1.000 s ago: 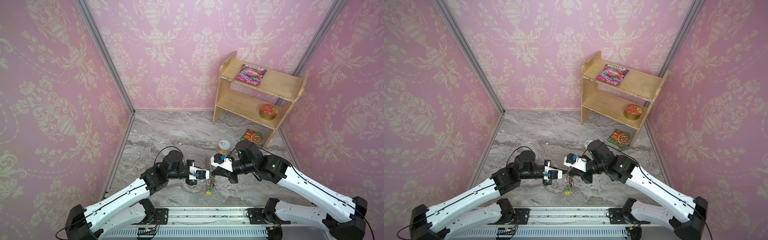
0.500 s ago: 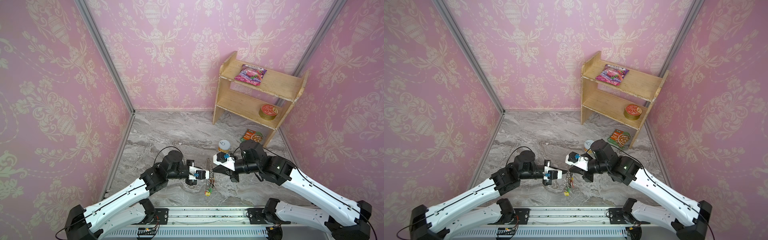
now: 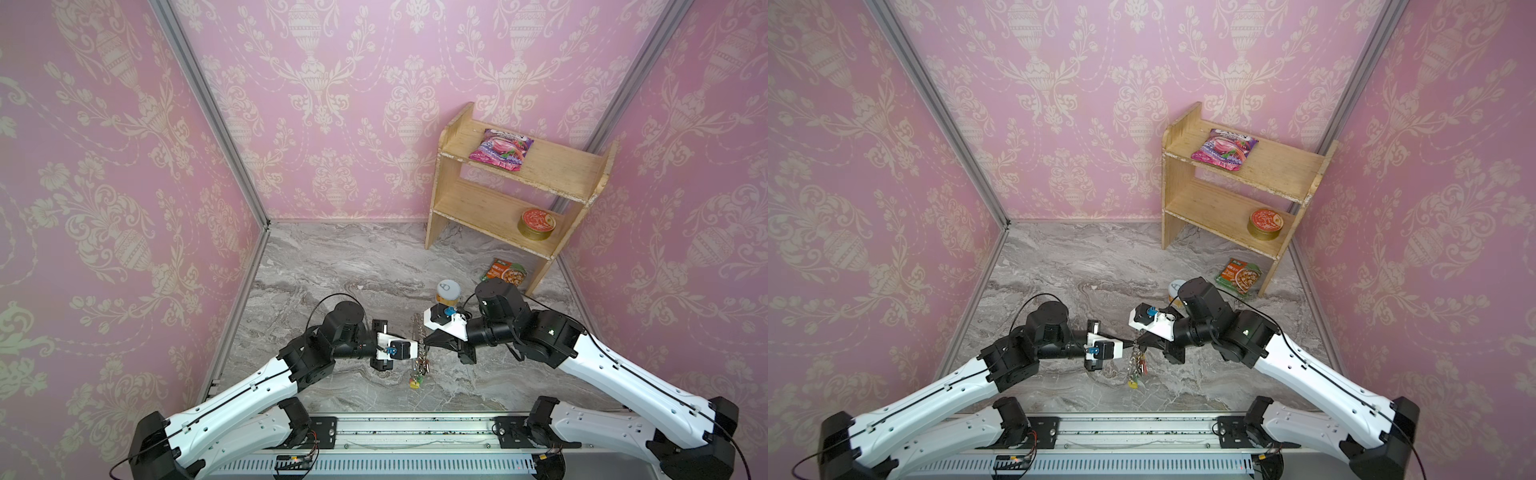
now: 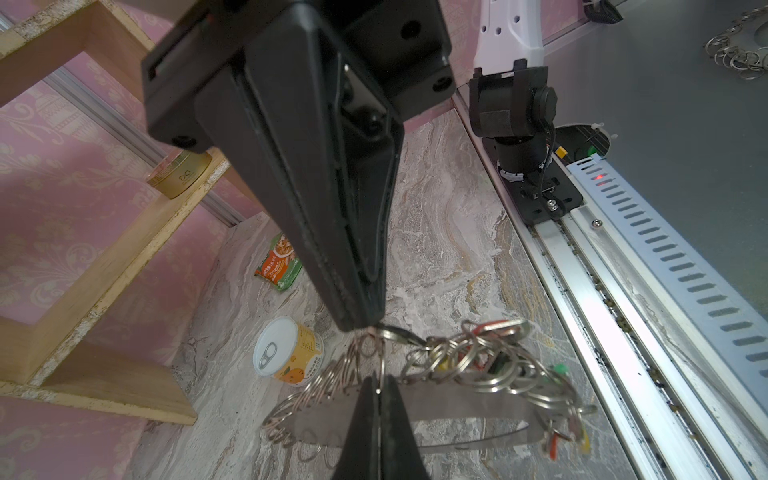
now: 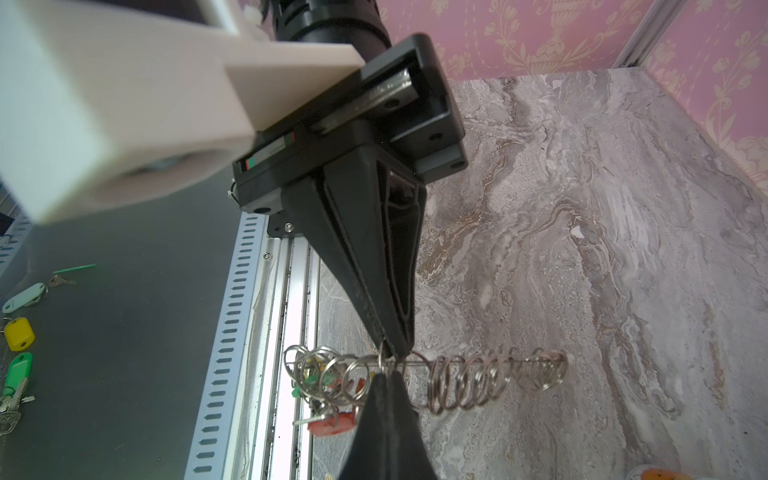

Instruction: Put the keys on the keyring

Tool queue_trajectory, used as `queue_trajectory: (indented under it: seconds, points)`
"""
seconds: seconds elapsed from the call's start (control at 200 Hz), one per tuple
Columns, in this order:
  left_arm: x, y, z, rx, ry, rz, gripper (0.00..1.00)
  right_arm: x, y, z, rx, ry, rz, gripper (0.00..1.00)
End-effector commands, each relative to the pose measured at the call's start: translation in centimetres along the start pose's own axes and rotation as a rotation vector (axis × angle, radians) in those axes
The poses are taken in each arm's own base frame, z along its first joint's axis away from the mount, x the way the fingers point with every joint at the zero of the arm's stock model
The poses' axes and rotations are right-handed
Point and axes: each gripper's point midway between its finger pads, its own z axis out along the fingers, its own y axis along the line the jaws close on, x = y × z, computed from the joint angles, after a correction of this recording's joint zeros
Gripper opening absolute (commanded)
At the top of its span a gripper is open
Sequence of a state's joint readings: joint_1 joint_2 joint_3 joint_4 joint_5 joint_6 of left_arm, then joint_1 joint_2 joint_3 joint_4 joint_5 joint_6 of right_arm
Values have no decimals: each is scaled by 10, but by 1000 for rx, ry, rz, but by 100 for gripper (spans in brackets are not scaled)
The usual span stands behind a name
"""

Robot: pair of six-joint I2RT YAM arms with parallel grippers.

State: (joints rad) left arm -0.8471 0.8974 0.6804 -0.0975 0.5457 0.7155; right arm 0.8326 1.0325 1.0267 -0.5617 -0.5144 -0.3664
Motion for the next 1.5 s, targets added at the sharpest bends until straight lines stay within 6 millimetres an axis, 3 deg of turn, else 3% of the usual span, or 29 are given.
queue_trajectory:
  seconds: [0.0, 0.41, 0.645, 0.665, 0.731, 0.791, 0.811, 0.971, 0.996, 1.496]
  points:
    - [-26, 13, -8, -28, -67, 18, 0, -10, 6, -6, -34, -26, -5, 0]
    - [-27, 13, -9, -32, -71, 20, 0, -5, 9, 1, -68, 1, 9, 0]
    - [-17, 8, -7, -15, -27, 27, 0, -5, -1, -10, 15, 32, -6, 0]
    - [-24, 14, -10, -26, -29, 44, 0, -4, -1, -11, 15, 42, -5, 0]
    - [-14, 9, -9, -8, 27, 59, 0, -5, 0, -15, 11, 75, -5, 0]
    - [-10, 5, -8, 10, 53, 82, 0, 7, 0, -12, 12, 142, -3, 0]
    - [-10, 4, -9, 15, 53, 91, 0, -2, -1, -16, 25, 132, -27, 0]
    - [-10, 2, -12, 21, 69, 143, 0, -2, 3, -17, 53, 136, -106, 0]
    - [-9, 2, -12, 22, 72, 152, 0, 8, 5, -13, 48, 152, -104, 0]
    - [-16, 1, -12, 27, 39, 166, 0, -2, 5, 2, 36, 84, -142, 0]
